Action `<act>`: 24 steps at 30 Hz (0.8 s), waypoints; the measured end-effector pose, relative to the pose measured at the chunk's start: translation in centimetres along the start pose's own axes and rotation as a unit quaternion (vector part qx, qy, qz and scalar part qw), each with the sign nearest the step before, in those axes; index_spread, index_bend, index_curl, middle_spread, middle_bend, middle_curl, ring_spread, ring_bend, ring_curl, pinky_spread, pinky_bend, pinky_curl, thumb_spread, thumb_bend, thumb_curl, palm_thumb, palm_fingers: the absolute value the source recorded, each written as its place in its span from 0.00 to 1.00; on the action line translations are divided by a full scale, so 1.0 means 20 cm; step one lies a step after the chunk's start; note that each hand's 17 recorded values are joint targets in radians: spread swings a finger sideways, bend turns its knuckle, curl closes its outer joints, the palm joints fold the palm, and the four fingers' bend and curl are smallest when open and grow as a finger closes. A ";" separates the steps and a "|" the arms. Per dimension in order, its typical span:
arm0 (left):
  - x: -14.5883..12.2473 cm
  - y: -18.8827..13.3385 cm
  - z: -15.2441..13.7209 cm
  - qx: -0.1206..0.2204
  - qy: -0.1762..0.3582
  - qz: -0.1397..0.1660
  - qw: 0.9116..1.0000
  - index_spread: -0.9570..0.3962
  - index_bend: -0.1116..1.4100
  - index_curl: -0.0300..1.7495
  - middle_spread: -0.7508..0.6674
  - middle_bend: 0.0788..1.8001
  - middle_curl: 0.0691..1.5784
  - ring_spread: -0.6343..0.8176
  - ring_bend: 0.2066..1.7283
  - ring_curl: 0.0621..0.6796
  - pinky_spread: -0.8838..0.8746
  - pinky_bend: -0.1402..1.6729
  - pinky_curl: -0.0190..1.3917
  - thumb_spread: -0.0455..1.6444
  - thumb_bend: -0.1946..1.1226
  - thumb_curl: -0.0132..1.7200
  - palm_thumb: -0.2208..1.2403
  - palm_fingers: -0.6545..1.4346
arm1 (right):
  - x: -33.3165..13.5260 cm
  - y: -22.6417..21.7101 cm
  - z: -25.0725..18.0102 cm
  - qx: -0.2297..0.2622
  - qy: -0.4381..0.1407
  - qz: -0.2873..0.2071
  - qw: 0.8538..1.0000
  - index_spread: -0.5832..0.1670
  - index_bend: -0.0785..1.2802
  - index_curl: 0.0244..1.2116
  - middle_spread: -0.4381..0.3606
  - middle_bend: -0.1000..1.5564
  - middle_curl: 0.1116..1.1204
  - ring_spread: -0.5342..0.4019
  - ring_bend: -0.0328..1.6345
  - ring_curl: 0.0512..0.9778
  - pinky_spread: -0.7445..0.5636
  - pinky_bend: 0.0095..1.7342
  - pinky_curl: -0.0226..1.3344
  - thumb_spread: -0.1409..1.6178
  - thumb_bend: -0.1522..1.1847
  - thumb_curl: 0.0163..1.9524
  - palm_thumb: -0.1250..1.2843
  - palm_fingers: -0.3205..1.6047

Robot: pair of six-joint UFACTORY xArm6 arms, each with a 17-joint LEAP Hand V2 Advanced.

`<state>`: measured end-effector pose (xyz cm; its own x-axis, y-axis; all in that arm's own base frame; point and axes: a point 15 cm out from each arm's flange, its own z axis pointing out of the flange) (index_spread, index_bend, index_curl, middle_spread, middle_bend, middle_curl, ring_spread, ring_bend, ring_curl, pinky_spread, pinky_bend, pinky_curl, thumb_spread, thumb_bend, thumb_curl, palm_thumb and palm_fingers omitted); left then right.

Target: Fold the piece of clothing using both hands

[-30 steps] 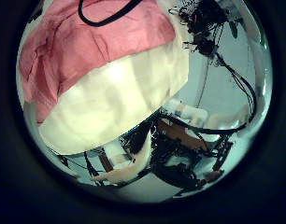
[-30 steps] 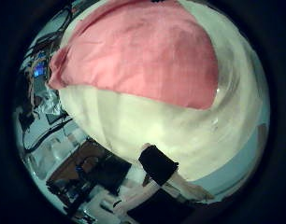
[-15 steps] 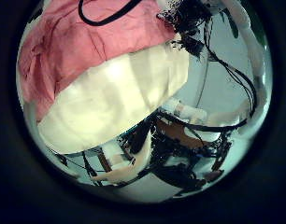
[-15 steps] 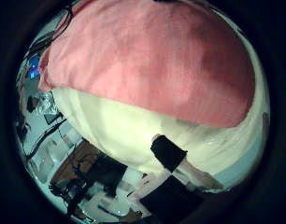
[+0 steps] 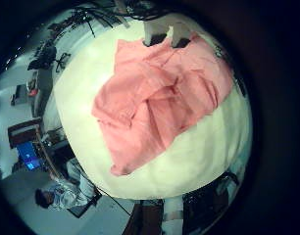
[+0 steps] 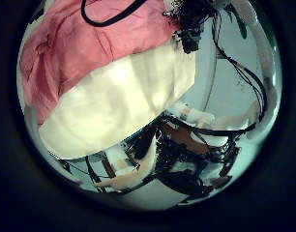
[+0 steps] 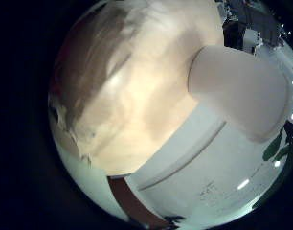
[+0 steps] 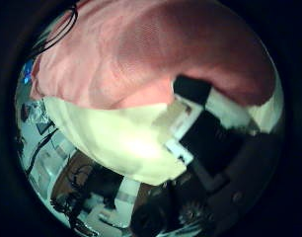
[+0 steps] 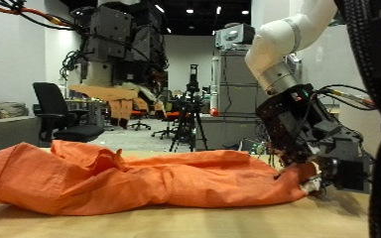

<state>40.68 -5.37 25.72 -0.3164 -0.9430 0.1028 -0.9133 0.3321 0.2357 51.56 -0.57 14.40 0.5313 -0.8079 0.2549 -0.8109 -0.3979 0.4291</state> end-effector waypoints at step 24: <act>0.02 0.01 -0.04 0.009 -0.004 0.003 1.000 0.70 0.17 0.14 0.83 0.05 0.09 0.84 0.13 0.28 0.79 0.23 0.24 0.57 0.13 0.19 0.33 0.27 | 0.10 0.42 -0.16 0.019 -0.012 -0.004 1.000 0.37 0.80 0.63 0.34 0.78 0.65 0.32 0.80 0.61 0.29 0.69 0.48 0.69 0.18 0.28 0.89 0.78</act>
<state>40.66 -5.59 26.65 -0.3246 -0.9409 0.0970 -0.9157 0.3383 0.2169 46.63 -3.99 21.28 0.5317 -0.8151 0.2300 -0.8157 -0.4198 0.3979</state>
